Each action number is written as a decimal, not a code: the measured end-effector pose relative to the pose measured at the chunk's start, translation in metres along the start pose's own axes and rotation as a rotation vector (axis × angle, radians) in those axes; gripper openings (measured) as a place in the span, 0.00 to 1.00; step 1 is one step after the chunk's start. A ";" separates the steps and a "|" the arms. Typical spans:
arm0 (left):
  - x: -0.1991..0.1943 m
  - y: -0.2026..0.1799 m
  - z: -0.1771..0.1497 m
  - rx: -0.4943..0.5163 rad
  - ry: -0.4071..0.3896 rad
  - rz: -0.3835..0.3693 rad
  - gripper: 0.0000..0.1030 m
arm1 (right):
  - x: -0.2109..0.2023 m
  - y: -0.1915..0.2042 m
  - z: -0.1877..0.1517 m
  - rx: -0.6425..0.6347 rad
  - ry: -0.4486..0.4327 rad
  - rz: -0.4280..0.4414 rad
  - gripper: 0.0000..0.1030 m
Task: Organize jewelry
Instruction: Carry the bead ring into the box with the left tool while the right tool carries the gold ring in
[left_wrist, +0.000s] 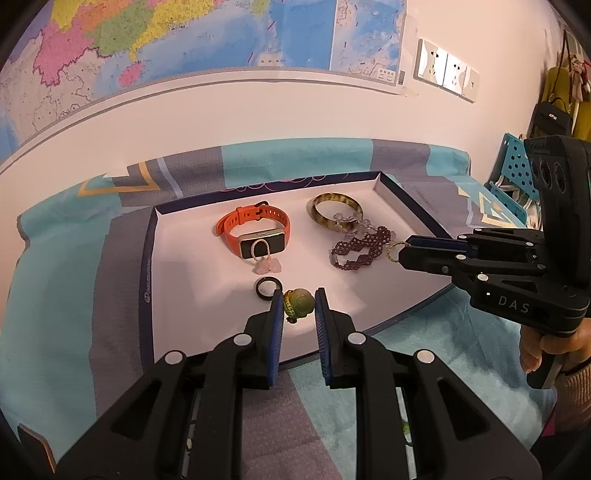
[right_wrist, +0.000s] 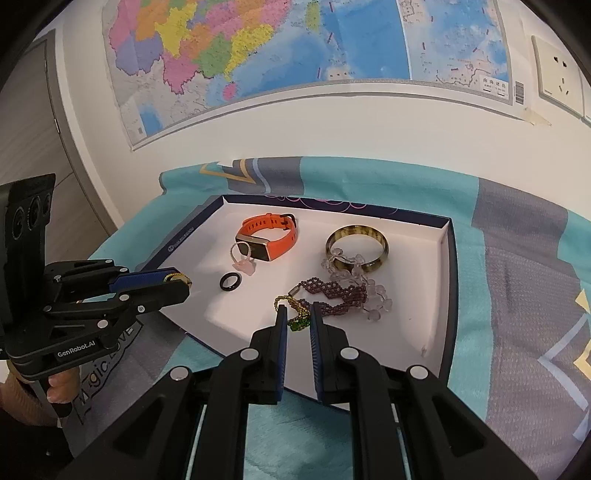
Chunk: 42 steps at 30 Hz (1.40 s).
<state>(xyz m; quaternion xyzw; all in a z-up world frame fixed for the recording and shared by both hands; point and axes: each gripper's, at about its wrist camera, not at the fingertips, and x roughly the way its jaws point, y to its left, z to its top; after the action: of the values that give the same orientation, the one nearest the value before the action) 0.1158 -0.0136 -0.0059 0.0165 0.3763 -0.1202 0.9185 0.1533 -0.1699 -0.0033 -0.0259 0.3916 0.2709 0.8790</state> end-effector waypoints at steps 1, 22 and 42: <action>0.001 0.000 0.000 -0.001 0.002 0.001 0.17 | 0.001 0.000 0.000 0.000 0.002 0.000 0.10; 0.028 0.013 -0.002 -0.046 0.061 0.035 0.17 | 0.020 -0.005 0.004 -0.002 0.043 -0.027 0.10; 0.043 0.020 -0.003 -0.070 0.099 0.065 0.17 | 0.030 -0.010 0.006 0.004 0.061 -0.039 0.10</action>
<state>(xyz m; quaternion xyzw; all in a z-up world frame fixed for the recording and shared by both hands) 0.1478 -0.0032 -0.0389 0.0026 0.4245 -0.0763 0.9022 0.1786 -0.1638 -0.0219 -0.0399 0.4180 0.2520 0.8719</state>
